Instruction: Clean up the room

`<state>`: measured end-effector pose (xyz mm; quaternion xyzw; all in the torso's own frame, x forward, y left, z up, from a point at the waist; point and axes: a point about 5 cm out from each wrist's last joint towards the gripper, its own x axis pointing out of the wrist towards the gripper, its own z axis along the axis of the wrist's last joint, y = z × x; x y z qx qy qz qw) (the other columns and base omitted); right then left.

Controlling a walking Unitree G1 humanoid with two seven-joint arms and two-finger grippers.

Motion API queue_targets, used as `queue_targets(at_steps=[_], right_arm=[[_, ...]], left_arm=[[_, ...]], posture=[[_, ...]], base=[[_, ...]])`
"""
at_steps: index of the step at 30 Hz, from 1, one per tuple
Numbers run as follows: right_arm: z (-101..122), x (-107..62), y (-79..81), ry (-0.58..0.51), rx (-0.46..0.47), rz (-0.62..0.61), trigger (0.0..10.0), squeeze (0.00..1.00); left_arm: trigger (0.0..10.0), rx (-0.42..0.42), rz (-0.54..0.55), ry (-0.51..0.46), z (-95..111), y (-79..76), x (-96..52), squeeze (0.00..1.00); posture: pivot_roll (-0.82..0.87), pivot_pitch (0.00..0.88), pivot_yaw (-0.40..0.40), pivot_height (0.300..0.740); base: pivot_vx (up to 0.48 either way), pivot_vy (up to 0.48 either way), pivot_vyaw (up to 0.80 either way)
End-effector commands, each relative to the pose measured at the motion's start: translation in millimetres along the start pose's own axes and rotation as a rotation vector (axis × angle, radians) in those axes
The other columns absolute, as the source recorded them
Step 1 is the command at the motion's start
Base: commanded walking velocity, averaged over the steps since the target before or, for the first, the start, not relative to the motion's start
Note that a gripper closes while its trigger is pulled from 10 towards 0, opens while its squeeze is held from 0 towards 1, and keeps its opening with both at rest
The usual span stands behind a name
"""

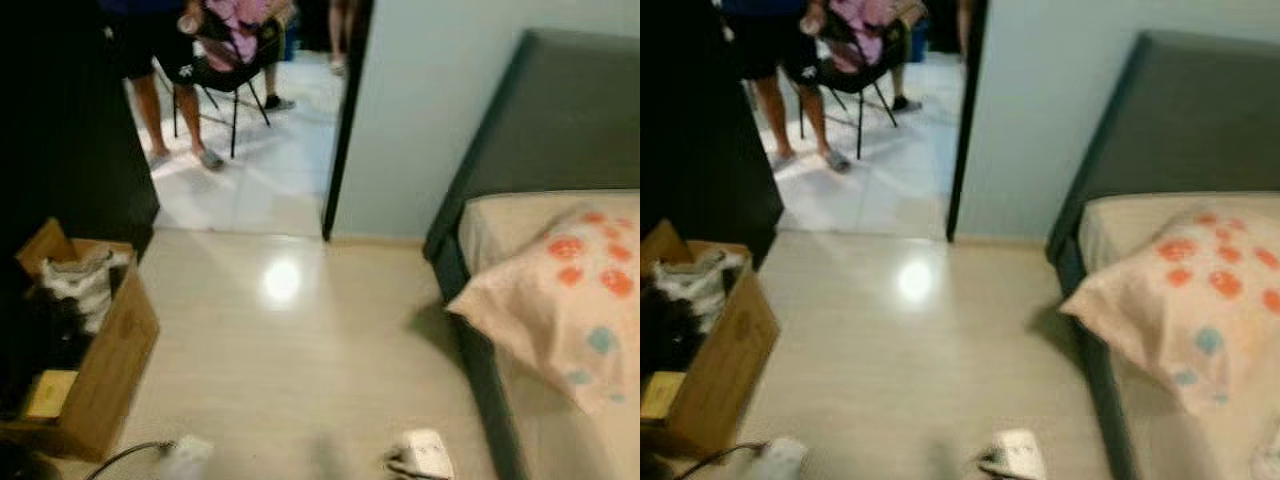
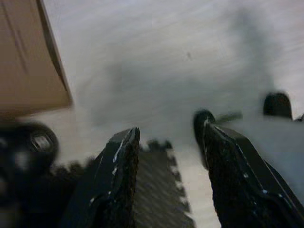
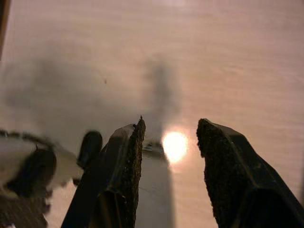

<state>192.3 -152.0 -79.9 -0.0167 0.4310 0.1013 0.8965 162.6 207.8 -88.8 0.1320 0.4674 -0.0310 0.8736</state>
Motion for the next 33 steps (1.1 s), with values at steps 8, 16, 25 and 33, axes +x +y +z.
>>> queue_targets(at_steps=[8,16,25,33], right_arm=[[-17.7,-6.2,-12.2,0.057,0.015,-0.036,10.0,0.0],[-17.8,-6.2,-12.3,0.06,0.013,-0.035,10.0,0.0],[-17.8,-6.6,-14.6,0.057,0.023,-0.047,10.0,0.0],[-13.7,-6.4,-17.3,0.031,0.05,-0.059,10.0,0.0]], left_arm=[[10.0,0.004,-0.034,-0.024,6.3,-12.5,1.3,0.0],[10.0,0.003,-0.034,-0.022,5.8,-12.8,1.3,0.0],[10.0,-0.029,-0.029,-0.034,6.6,-13.3,1.2,0.0],[10.0,-0.039,-0.029,-0.036,7.0,-12.2,1.2,0.0]], posture=[[0.02,0.01,0.009,0.74],[0.02,0.011,0.007,0.74],[0.02,0.013,0.005,0.74],[0.03,0.015,0.004,0.74]], base=[[0.48,0.0,-0.15],[0.48,0.0,0.0],[0.087,0.0,-0.71],[0.0,0.0,-0.8]])
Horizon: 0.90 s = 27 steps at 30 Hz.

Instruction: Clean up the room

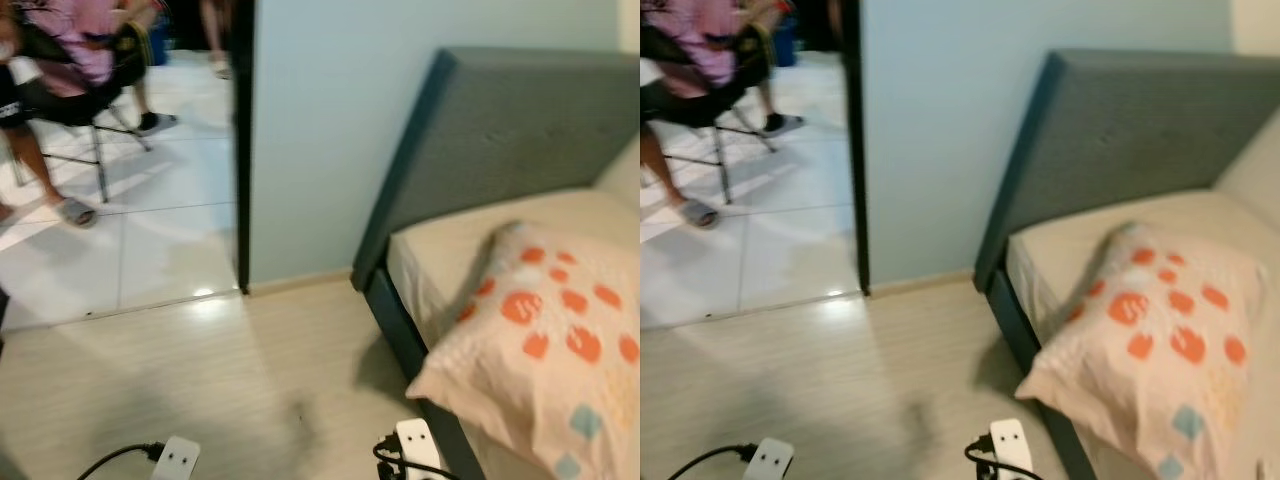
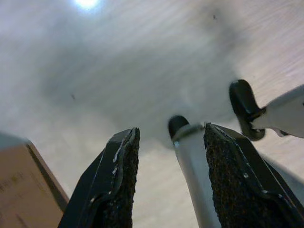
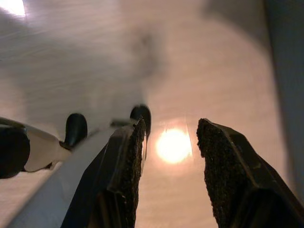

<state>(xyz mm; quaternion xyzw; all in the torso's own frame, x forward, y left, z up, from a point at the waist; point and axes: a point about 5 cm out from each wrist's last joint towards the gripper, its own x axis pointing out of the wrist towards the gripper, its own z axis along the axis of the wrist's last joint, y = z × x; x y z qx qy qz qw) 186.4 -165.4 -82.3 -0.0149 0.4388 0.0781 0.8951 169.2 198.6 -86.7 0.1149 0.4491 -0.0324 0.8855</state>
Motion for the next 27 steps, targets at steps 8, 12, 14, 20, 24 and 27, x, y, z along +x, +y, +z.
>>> queue_targets(at_steps=[8,12,14,20,24,27], right_arm=[[-5.6,-1.8,-3.8,0.014,0.024,-0.017,10.0,0.0],[-6.1,-1.5,-2.4,0.02,0.018,-0.011,10.0,0.0],[-6.1,-1.5,-2.2,0.021,0.015,-0.01,10.0,0.0],[-6.4,-1.4,-1.6,0.023,0.01,-0.007,10.0,0.0],[-6.7,-1.4,-1.0,0.025,0.009,-0.006,10.0,0.0],[-7.1,-1.4,-1.1,0.027,0.009,-0.005,10.0,0.0]], left_arm=[[10.0,0.003,-0.016,0.012,-2.7,-3.6,-0.3,0.0],[10.0,0.013,-0.015,0.022,-3.7,-3.4,-0.4,0.0],[10.0,0.015,-0.015,0.023,-3.8,-3.5,-0.4,0.0],[10.0,0.019,-0.01,0.03,-4.2,-3.3,-0.3,0.0],[10.0,0.022,-0.007,0.033,-4.5,-2.8,-0.3,0.0],[10.0,0.027,-0.005,0.035,-4.8,-2.8,-0.4,0.0]], posture=[[0.02,0.014,0.009,0.74],[0.03,0.011,0.007,0.74],[0.03,0.011,0.007,0.74],[0.03,0.006,0.004,0.74],[0.03,0.004,0.005,0.74],[0.03,0.004,0.005,0.74]], base=[[0.0,0.0,-0.8],[0.0,0.0,-0.8],[0.0,0.0,-0.8],[0.0,0.0,-0.8],[0.0,0.0,-0.8],[0.0,0.0,-0.8]])
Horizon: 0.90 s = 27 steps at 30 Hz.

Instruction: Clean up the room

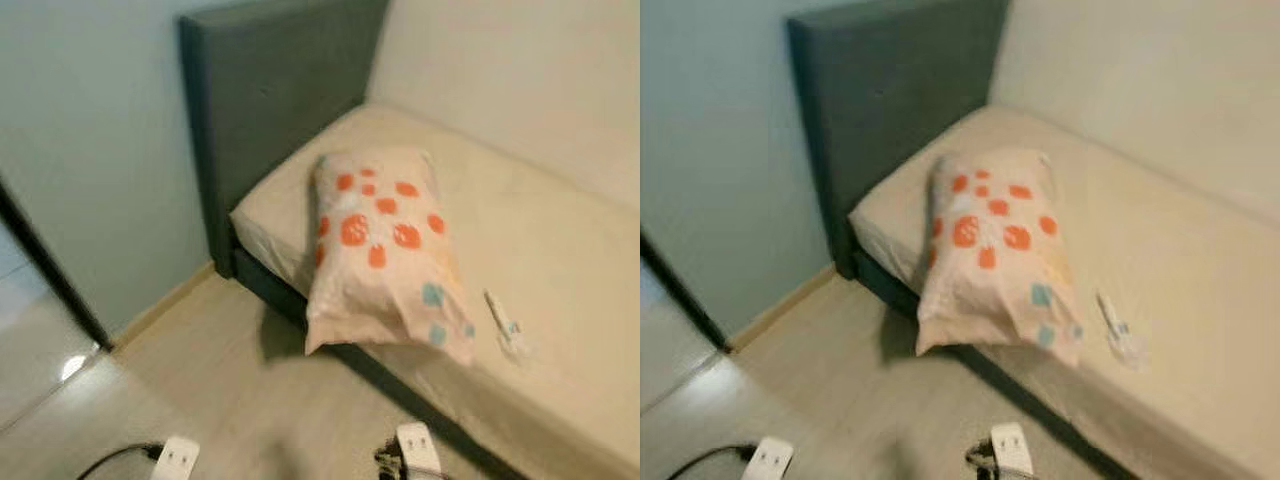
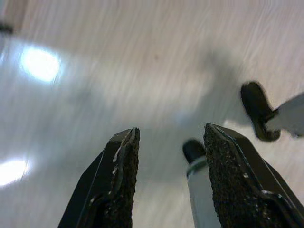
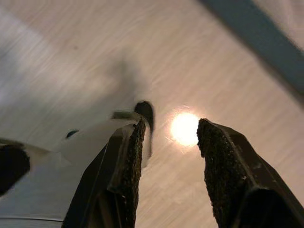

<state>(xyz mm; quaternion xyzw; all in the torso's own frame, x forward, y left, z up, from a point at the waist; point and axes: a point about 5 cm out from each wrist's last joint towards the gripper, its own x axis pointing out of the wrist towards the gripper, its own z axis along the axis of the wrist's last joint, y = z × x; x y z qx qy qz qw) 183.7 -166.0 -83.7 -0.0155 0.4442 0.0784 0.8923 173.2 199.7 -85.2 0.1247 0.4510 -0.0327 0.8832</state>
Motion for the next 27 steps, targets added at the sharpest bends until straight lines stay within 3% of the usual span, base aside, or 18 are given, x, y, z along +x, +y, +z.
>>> queue_targets(at_steps=[1,19,27], right_arm=[[-4.1,-0.8,-0.9,0.015,0.01,-0.006,10.0,0.0],[-4.3,-1.0,-1.7,0.013,0.018,-0.013,10.0,0.0],[-3.2,-0.8,-1.5,0.007,0.015,-0.013,10.0,0.0]], left_arm=[[10.0,0.01,-0.013,0.029,-8.4,-4.9,-1.6,0.0],[10.0,-0.009,-0.006,0.034,-8.3,-4.6,-1.4,0.0],[10.0,-0.008,-0.007,0.022,-5.9,-4.3,-1.0,0.0]], posture=[[0.03,0.004,0.005,0.74],[0.03,0.013,0.008,0.74],[0.03,0.017,0.012,0.74]], base=[[0.0,0.0,-0.8],[0.0,0.0,-0.8],[0.155,0.177,0.0]])
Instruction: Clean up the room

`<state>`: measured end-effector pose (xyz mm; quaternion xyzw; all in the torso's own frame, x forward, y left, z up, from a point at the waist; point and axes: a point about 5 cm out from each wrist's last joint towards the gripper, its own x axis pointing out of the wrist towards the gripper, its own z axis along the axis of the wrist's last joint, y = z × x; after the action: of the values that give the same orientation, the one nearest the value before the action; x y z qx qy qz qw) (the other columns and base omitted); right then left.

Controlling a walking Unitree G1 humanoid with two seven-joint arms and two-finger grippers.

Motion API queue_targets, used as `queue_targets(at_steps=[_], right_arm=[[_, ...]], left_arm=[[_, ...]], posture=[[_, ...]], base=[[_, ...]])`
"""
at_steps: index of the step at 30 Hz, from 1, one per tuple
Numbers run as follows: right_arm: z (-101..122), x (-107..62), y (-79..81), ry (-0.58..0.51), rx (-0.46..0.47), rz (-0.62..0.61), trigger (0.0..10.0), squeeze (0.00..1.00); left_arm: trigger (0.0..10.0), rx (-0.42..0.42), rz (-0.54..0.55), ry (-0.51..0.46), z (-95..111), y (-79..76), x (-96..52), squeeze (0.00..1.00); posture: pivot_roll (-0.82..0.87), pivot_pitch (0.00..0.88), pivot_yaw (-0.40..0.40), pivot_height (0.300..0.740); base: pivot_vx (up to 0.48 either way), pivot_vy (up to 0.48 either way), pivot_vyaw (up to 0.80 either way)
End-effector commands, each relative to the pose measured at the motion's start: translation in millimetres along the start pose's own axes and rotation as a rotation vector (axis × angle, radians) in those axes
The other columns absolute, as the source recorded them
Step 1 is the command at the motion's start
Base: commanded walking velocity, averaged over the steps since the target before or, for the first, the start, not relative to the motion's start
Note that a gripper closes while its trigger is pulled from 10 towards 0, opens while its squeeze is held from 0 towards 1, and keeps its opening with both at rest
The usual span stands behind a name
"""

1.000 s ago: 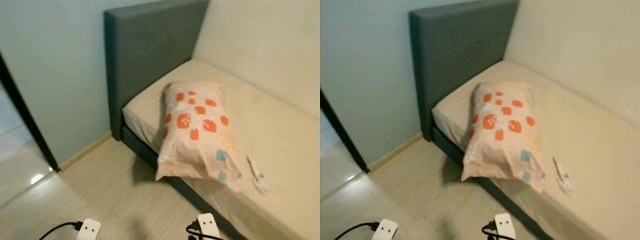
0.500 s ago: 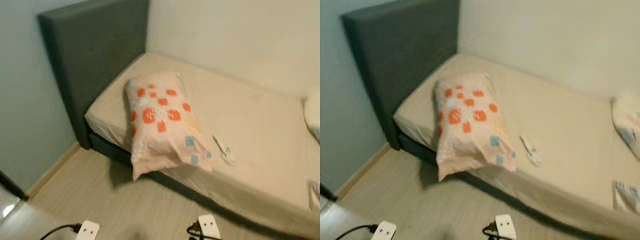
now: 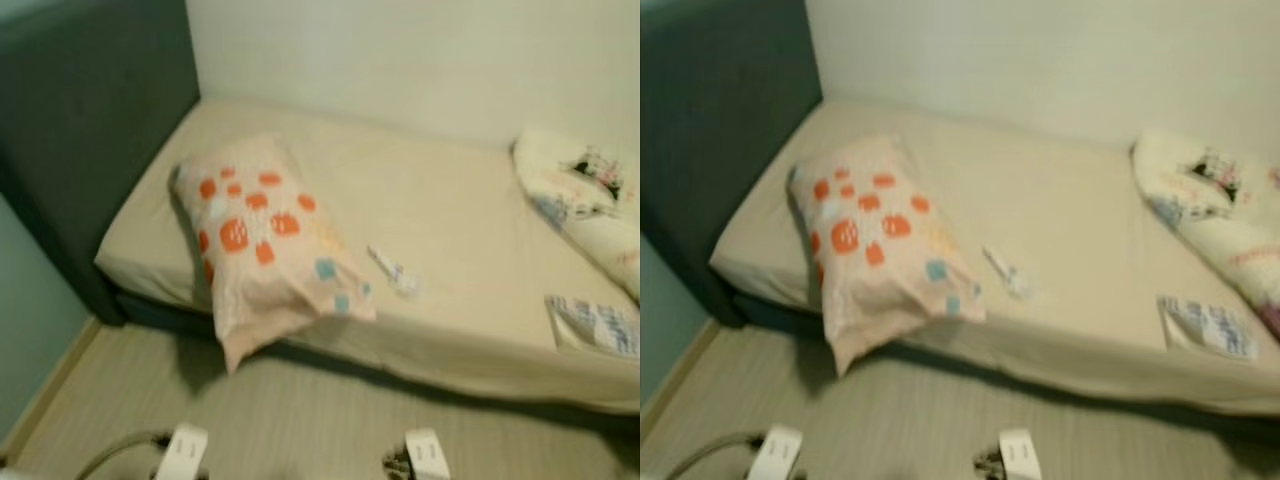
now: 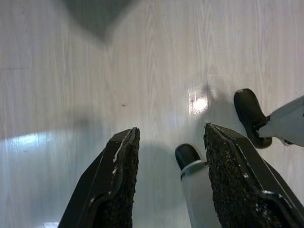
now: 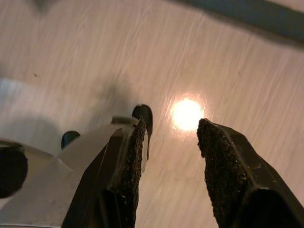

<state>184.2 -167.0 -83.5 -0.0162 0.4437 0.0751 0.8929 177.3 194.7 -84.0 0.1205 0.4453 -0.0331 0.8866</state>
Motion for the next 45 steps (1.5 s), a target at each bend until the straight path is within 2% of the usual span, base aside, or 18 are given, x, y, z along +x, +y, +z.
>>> queue_targets(at_steps=[1,9,18,27,45], right_arm=[[-3.7,-0.8,-0.4,0.008,0.016,-0.007,10.0,0.0],[-4.2,-0.8,-0.1,0.012,0.017,-0.006,10.0,0.0],[-4.6,-0.9,-0.7,0.016,0.021,-0.009,10.0,0.0],[-4.9,-1.0,-1.0,0.016,0.009,-0.014,10.0,0.0],[-5.0,-1.0,-0.5,0.015,0.003,-0.013,10.0,0.0]], left_arm=[[10.0,0.002,-0.005,0.034,-10.7,-0.1,-2.3,0.0],[10.0,0.005,-0.007,0.031,-10.5,0.1,-2.3,0.0],[10.0,0.003,-0.007,0.031,-10.1,-0.2,-2.2,0.0],[10.0,0.01,-0.012,0.03,-10.2,-0.7,-2.2,0.0],[10.0,0.024,-0.026,0.029,-11.0,-3.0,-2.5,0.0]], posture=[[0.03,0.017,0.012,0.74],[0.03,0.019,0.013,0.74],[0.03,0.019,0.013,0.74],[0.03,0.022,0.013,0.74],[0.02,0.024,0.012,0.74]], base=[[0.322,0.356,0.0],[0.339,0.34,-0.16],[0.346,0.333,-0.79],[0.0,0.0,0.0],[0.472,0.0,0.0]])
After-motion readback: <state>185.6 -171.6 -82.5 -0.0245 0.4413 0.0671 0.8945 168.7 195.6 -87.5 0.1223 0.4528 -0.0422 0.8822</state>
